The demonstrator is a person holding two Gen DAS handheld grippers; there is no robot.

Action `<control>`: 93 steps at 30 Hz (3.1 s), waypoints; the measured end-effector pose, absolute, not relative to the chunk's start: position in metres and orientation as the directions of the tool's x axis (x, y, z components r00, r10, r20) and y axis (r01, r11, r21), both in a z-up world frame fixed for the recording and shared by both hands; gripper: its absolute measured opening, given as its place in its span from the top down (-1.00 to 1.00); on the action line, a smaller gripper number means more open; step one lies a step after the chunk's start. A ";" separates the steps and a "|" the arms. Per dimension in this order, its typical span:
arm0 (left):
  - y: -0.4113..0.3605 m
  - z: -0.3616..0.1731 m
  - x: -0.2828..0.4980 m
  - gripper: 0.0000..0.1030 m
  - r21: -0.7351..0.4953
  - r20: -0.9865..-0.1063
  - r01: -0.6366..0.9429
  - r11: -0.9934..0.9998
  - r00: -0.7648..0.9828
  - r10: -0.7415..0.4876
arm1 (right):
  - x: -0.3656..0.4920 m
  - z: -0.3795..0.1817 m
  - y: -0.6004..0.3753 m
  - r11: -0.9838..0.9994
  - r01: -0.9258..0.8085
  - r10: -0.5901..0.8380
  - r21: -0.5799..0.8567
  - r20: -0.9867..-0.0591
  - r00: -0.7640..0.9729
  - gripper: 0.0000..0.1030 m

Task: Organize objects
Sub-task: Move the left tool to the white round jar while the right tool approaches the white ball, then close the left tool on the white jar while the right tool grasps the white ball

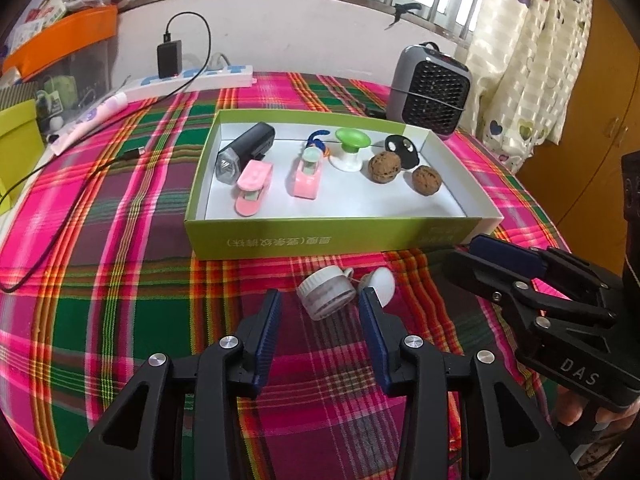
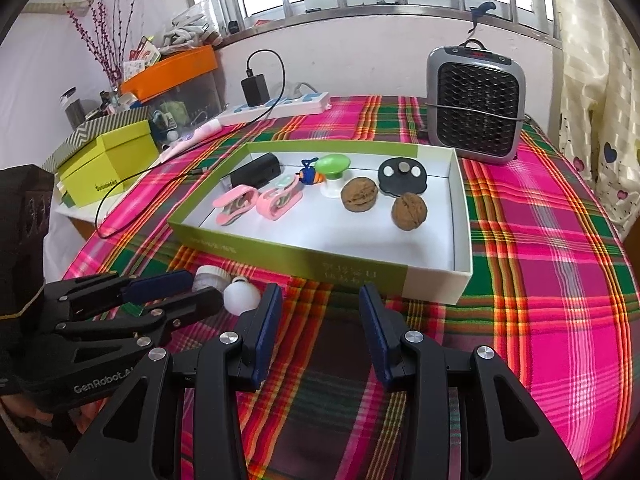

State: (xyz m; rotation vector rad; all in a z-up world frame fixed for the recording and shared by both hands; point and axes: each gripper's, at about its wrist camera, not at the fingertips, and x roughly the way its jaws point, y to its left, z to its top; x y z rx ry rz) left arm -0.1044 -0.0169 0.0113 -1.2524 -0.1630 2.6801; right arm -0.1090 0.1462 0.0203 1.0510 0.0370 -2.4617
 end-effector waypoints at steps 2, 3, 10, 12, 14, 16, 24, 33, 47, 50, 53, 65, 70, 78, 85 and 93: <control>-0.018 0.009 -0.105 0.26 -0.175 -0.752 -0.110 -0.978 -0.626 0.205 | -0.109 0.020 0.146 -0.893 0.424 -0.402 0.151 -0.691 -0.601 0.20; -0.018 0.009 -0.106 0.26 -0.175 -0.753 -0.112 -0.978 -0.625 0.206 | -0.109 0.020 0.146 -0.893 0.424 -0.402 0.151 -0.691 -0.601 0.20; -0.017 0.007 -0.111 0.26 -0.171 -0.755 -0.120 -0.978 -0.622 0.208 | -0.108 0.019 0.144 -0.894 0.424 -0.397 0.145 -0.697 -0.598 0.20; -0.015 0.007 -0.115 0.26 -0.163 -0.759 -0.126 -0.978 -0.618 0.206 | -0.108 0.019 0.143 -0.894 0.423 -0.396 0.145 -0.697 -0.598 0.20; -0.014 0.007 -0.117 0.26 -0.159 -0.759 -0.130 -0.979 -0.618 0.206 | -0.109 0.018 0.143 -0.896 0.421 -0.393 0.144 -0.700 -0.597 0.20; -0.013 0.007 -0.118 0.26 -0.157 -0.758 -0.132 -0.979 -0.620 0.205 | -0.109 0.018 0.142 -0.895 0.422 -0.392 0.142 -0.701 -0.595 0.20; -0.017 0.008 -0.117 0.37 -0.179 -0.750 -0.121 -0.976 -0.625 0.215 | -0.110 0.016 0.139 -0.895 0.424 -0.390 0.141 -0.709 -0.588 0.19; -0.023 0.007 -0.115 0.67 -0.181 -0.751 -0.110 -0.977 -0.626 0.209 | -0.109 0.014 0.136 -0.893 0.429 -0.387 0.135 -0.714 -0.583 0.20; -0.041 0.006 -0.104 0.67 -0.196 -0.746 -0.082 -0.977 -0.634 0.204 | -0.104 0.015 0.118 -0.869 0.475 -0.421 0.140 -0.715 -0.558 0.20; -0.047 0.006 -0.102 0.67 -0.200 -0.747 -0.069 -0.977 -0.635 0.197 | -0.103 0.014 0.110 -0.858 0.496 -0.430 0.137 -0.719 -0.545 0.20; -0.052 0.006 -0.100 0.67 -0.198 -0.748 -0.058 -0.978 -0.636 0.189 | -0.103 0.011 0.102 -0.850 0.510 -0.436 0.137 -0.726 -0.532 0.20; -0.058 0.005 -0.098 0.66 -0.212 -0.745 -0.056 -0.976 -0.637 0.198 | -0.111 0.003 0.083 -0.836 0.534 -0.431 0.126 -0.753 -0.497 0.20; -0.059 0.005 -0.098 0.66 -0.214 -0.744 -0.056 -0.975 -0.637 0.200 | -0.113 0.000 0.079 -0.836 0.537 -0.421 0.115 -0.762 -0.492 0.19; -0.059 0.006 -0.099 0.66 -0.220 -0.743 -0.057 -0.974 -0.637 0.205 | -0.114 -0.001 0.074 -0.839 0.538 -0.398 0.083 -0.768 -0.502 0.20; -0.060 0.005 -0.099 0.66 -0.220 -0.743 -0.058 -0.974 -0.637 0.206 | -0.114 -0.001 0.071 -0.842 0.536 -0.384 0.064 -0.770 -0.510 0.20; -0.059 0.005 -0.099 0.66 -0.216 -0.744 -0.059 -0.975 -0.637 0.204 | -0.111 0.000 0.071 -0.841 0.539 -0.375 0.047 -0.768 -0.519 0.39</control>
